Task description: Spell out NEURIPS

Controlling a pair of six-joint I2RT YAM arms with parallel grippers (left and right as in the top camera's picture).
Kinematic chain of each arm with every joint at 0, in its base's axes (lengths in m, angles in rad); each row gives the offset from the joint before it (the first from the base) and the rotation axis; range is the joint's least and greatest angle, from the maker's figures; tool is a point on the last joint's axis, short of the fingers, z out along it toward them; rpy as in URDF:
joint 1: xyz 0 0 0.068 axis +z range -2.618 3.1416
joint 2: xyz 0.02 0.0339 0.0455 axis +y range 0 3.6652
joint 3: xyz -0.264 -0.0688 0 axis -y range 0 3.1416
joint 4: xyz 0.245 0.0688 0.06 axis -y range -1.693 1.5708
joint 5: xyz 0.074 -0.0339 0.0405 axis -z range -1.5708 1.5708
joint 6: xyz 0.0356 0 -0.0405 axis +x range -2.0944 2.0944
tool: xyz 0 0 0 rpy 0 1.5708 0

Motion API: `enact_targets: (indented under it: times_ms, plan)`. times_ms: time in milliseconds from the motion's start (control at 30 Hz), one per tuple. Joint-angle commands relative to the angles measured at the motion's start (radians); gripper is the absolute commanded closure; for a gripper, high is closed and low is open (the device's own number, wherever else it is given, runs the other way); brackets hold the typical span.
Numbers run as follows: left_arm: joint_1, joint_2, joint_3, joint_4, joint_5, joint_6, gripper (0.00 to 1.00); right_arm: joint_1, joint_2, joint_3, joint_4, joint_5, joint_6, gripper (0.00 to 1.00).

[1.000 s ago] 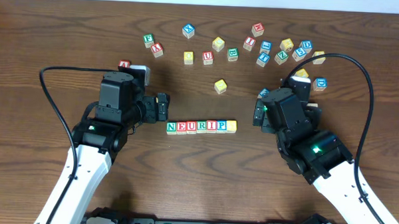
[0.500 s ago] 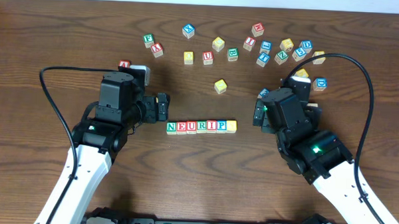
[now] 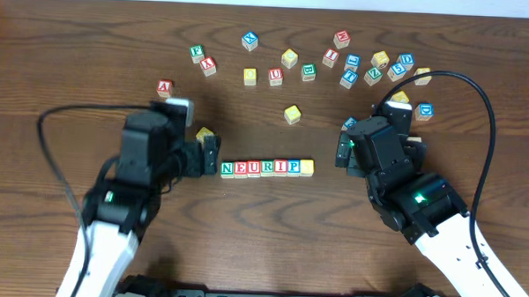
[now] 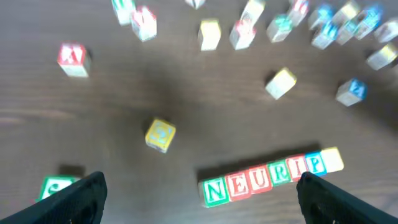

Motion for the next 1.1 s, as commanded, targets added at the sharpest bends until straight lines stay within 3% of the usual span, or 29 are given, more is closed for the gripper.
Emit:
enact_targets:
  times_ms: [0,500,833,1067]
  plan:
    - [0.001,-0.143,-0.112,0.056,-0.029,0.029,0.04,-0.004,-0.008,0.009,0.000,0.018,-0.013,0.01]
    - [0.001,-0.718,-0.563,0.513,-0.028,0.079,0.04,-0.004,-0.008,0.009,0.000,0.018,-0.013,0.01]
    - [0.063,-0.967,-0.724,0.555,0.036,0.122,0.04,-0.004,-0.008,0.009,0.000,0.018,-0.013,0.01]
    - [0.088,-0.968,-0.738,0.554,0.061,0.128,0.04,-0.004,-0.008,0.009,0.000,0.018,-0.013,0.01]
